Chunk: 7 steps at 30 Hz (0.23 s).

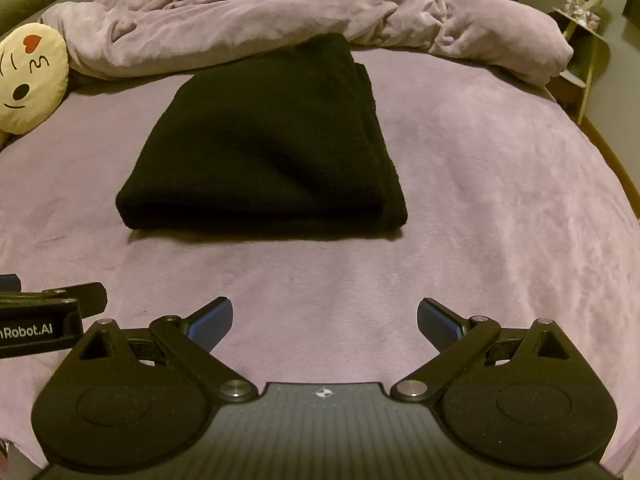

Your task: Fold small clothes

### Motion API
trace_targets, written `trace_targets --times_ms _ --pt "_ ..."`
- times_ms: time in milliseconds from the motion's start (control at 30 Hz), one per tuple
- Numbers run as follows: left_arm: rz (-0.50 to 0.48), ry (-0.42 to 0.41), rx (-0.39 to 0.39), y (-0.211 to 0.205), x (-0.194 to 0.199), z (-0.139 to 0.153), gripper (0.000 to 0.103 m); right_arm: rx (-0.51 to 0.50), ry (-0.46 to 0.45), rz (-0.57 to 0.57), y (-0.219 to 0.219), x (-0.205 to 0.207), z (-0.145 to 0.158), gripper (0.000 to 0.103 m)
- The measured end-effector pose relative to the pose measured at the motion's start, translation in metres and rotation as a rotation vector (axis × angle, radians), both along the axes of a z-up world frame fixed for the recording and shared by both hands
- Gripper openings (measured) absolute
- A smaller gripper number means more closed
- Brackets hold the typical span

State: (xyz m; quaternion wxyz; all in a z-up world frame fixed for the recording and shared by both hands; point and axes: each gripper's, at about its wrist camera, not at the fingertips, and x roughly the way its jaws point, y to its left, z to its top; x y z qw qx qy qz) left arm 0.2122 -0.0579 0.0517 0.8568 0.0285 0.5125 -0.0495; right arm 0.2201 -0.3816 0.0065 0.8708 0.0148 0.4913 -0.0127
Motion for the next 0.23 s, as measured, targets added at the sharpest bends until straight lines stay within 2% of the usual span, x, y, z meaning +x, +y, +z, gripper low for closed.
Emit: trace_targets --times_ms 233 --pt "-0.003 -0.015 0.015 -0.0027 -0.0024 -0.0011 0.103 0.002 0.0 -0.005 -0.0009 -0.0007 0.0004 0.099"
